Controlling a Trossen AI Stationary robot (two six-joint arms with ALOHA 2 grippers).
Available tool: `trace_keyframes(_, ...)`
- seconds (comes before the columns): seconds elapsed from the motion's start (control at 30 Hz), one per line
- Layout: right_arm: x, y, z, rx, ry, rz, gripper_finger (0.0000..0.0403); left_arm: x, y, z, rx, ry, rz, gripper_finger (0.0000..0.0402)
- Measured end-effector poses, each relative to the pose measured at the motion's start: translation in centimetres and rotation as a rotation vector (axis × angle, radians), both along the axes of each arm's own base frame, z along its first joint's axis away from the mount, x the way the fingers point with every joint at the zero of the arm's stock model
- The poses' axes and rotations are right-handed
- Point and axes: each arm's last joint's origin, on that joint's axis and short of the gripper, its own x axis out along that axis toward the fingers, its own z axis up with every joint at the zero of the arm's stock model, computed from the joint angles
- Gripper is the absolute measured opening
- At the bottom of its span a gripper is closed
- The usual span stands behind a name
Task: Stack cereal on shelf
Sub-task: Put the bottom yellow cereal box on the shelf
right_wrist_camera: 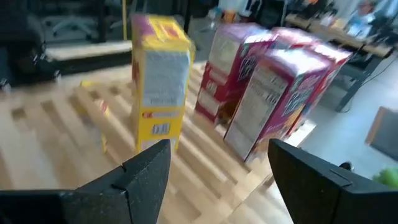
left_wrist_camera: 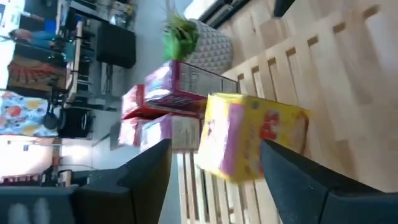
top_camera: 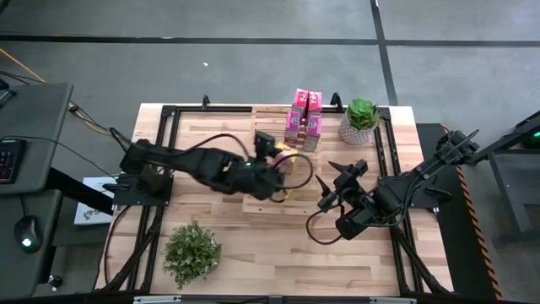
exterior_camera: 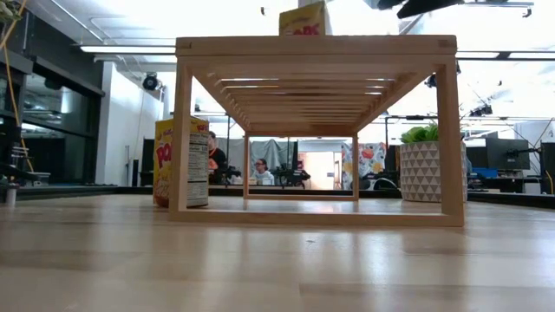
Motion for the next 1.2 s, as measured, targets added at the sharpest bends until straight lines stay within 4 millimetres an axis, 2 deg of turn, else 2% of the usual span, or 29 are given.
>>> trace_keyframes(0.1, 0.0, 0.0, 0.1, -0.03, -0.03, -0.019, 0.0264, -2.4, -1.0, 1.7, -0.074, -0.036, 0.031, 0.0233)
trace_keyframes(0.27, 0.1, 0.0, 0.0, 0.007, -0.015, -0.004, 0.0264, -7.2, -1.0, 3.7, -0.389, -0.135, 0.13, 0.0231)
trace_keyframes(0.4, 0.1, 0.1, 0.0, 0.034, -0.004, 0.009, 0.0264, -10.3, -1.3, 3.4, -0.483, -0.249, 0.148, 0.0228)
trace_keyframes(0.5, 0.1, 0.1, 0.0, 0.036, -0.008, 0.008, 0.0264, -12.3, -1.9, 1.6, -0.49, -0.327, 0.091, 0.0227)
trace_keyframes(0.7, 0.4, -0.4, 0.0, 0.035, -0.008, -0.012, 0.0264, -15.6, -1.7, -5.1, -0.524, -0.527, -0.03, 0.0227)
trace_keyframes(0.83, 0.8, -1.0, 0.0, 0.039, -0.014, -0.04, 0.0264, -17.0, -1.2, -8.1, -0.614, -0.717, -0.083, 0.0227)
trace_keyframes(0.97, 1.1, -1.7, 0.0, 0.049, 0.017, -0.053, 0.0264, -17.9, -0.9, -9.5, -0.644, -0.829, -0.131, 0.0227)
trace_keyframes(1.07, 1.4, -2.2, -0.1, 0.053, 0.042, -0.06, 0.0269, -18.3, -0.8, -9.3, -0.642, -0.863, -0.154, 0.0227)
trace_keyframes(1.2, 1.9, -3.1, -0.1, 0.103, 0.116, -0.042, 0.0306, -18.7, -1.0, -9.1, -0.661, -0.873, -0.17, 0.0227)
